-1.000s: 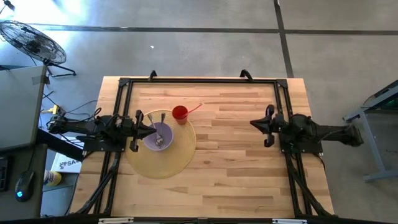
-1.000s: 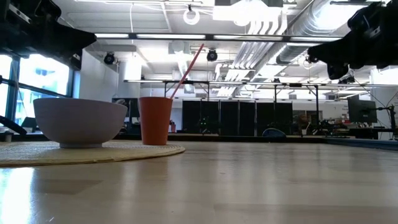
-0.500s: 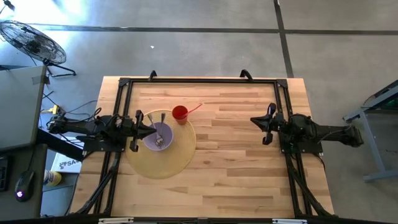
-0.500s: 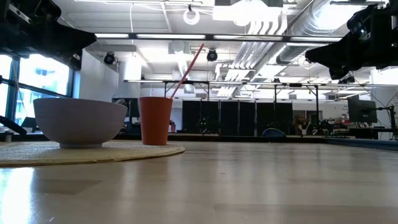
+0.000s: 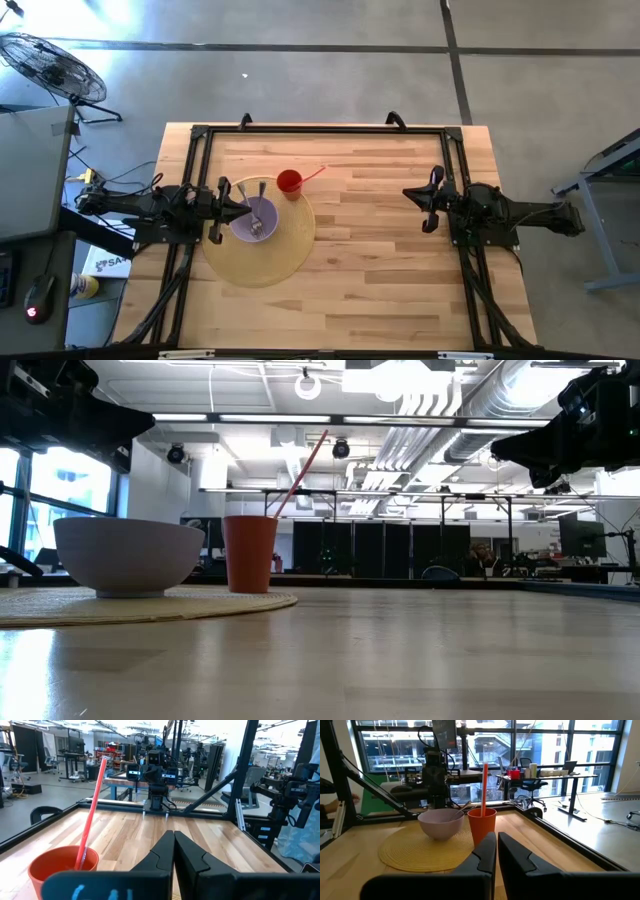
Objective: Pick & Place Utensil
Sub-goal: Return to Home Position
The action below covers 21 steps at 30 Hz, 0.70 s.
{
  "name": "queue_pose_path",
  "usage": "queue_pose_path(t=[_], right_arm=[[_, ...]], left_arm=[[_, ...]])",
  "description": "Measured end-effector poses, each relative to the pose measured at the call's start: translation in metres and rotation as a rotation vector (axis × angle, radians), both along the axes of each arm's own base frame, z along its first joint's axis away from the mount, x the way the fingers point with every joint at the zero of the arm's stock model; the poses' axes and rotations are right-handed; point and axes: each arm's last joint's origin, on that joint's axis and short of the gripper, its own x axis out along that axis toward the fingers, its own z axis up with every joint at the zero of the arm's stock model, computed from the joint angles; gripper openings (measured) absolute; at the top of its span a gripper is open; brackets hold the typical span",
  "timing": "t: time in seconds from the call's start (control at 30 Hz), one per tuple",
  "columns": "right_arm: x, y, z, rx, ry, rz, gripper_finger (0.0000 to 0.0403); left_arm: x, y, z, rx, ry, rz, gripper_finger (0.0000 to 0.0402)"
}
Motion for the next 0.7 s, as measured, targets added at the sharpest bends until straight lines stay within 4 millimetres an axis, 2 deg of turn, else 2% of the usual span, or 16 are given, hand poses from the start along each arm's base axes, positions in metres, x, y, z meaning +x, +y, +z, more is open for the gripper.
queue_pose_path(t=[0.7], right_arm=[[0.0000, 0.0000, -0.0002, 0.000, 0.001, 0.000, 0.0012]], left_arm=[[0.0000, 0.0000, 0.0000, 0.000, 0.000, 0.000, 0.0001]])
